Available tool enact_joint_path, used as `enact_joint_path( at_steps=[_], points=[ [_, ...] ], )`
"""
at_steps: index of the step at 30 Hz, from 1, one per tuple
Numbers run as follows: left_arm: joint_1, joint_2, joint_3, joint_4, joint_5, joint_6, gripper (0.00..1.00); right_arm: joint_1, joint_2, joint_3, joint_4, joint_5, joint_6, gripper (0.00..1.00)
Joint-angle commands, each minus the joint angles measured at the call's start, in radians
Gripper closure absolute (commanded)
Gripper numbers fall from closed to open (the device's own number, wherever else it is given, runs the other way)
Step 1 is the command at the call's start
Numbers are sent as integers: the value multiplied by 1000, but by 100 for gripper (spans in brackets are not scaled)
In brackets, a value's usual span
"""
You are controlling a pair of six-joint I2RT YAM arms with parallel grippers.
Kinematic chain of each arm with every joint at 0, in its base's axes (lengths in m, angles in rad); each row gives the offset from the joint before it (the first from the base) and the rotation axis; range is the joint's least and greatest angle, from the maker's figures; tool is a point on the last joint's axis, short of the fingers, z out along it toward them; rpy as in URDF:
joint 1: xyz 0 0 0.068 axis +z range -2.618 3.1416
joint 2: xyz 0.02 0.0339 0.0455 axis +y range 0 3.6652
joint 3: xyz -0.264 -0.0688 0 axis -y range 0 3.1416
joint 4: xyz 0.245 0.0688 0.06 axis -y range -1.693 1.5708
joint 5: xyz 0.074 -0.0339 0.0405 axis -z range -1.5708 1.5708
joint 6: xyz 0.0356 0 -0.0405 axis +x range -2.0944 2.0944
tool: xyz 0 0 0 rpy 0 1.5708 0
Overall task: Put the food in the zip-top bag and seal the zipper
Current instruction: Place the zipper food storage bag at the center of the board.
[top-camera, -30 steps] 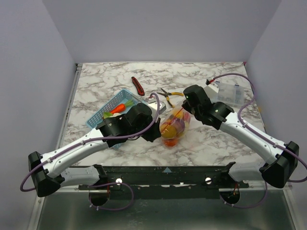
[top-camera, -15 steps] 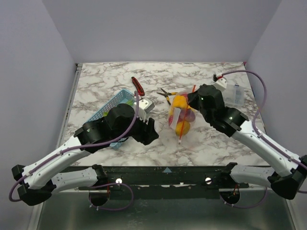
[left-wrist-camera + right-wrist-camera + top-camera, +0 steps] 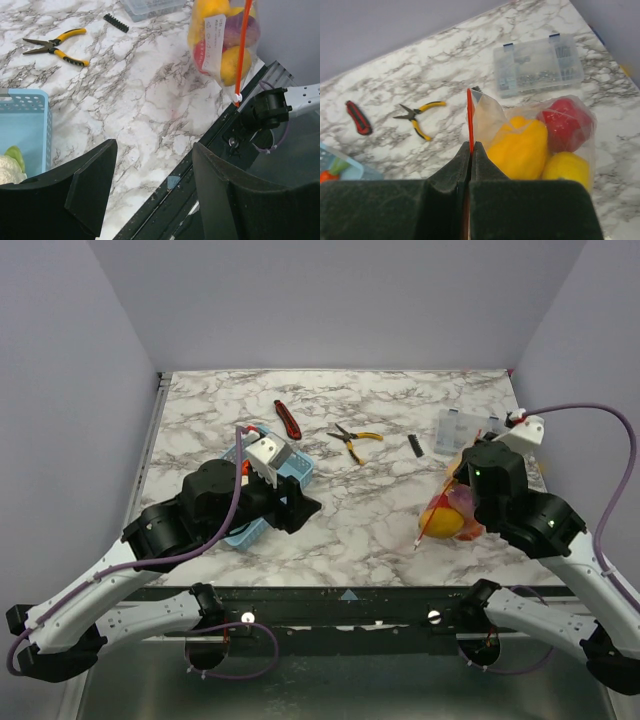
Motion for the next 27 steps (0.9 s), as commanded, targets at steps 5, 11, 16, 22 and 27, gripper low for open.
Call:
enact_joint_path(
  at_steps=[5,11,16,22,27],
  points=[
    [6,-15,-24,33,-39,-2,36,-2,290,-16,-12,-56,-73,100],
    [9,-37,-28,7,-66,-7,36,0,542,-25,98,-248,-84,98],
    [11,-71,-37,6,-105,-12,36,0,609,-57,254,-464,-114,76],
    [12,-119,-51,27,-169,-19,35,0,580,-58,329,-664,-121,47],
    [12,-176,-73,54,-256,-25,31,0,476,-41,300,-696,-115,29]
  ],
)
